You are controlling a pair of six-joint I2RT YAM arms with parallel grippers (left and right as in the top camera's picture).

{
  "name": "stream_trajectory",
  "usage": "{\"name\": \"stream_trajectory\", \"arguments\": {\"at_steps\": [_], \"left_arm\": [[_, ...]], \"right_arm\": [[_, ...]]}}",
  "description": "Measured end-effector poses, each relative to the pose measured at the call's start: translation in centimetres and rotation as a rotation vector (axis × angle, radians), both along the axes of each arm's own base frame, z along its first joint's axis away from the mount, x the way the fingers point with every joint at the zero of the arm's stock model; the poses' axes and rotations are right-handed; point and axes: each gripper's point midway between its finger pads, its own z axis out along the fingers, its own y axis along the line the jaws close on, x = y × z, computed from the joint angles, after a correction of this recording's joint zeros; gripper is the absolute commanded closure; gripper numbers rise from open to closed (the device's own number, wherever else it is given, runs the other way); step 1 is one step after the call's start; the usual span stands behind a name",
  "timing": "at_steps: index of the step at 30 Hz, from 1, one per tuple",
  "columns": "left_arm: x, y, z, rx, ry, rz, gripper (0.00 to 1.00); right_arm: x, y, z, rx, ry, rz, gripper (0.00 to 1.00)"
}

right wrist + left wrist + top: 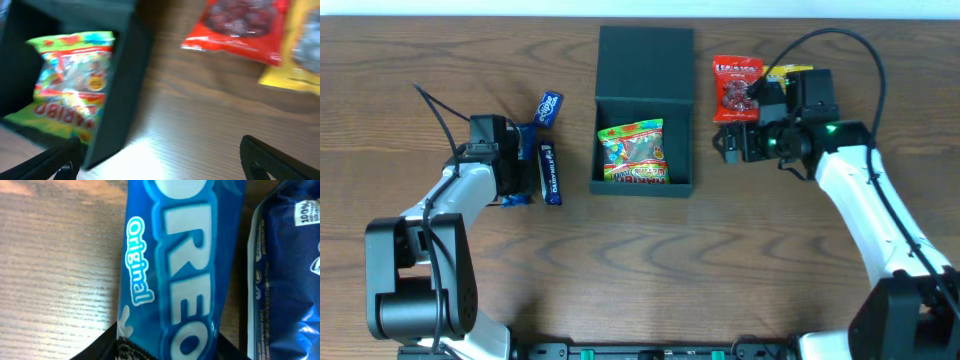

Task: Pack container
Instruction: 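Carry the Oreo pack into the box with the left gripper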

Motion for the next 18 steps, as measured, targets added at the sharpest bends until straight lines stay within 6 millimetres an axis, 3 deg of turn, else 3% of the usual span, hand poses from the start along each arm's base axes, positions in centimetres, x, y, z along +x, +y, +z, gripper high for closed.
{"name": "stream_trajectory", "arguments": {"at_steps": [5, 8, 14, 18], "left_arm": [[-0.5, -0.2, 0.5, -0.014, 0.054, -0.004, 0.73], [0.2, -0.3, 1.9, -0.017, 0.061, -0.003, 0.75], [4.4, -1.1, 7.2, -0.061, -0.04, -0.006, 0.78], [7.9, -4.4, 12.2, -0.105, -0.176, -0.045, 0.78]], "right_arm": [[0.6, -3.8, -0.1, -0.006, 0.004, -0.111, 0.01], [0.8, -5.9, -0.1, 0.001, 0.01, -0.18, 0.01], [0.9, -9.5, -0.1, 0.03, 0.028, -0.32, 0.01], [0.6, -11.4, -0.2, 0.043, 0.041, -0.394, 0.01]]}}
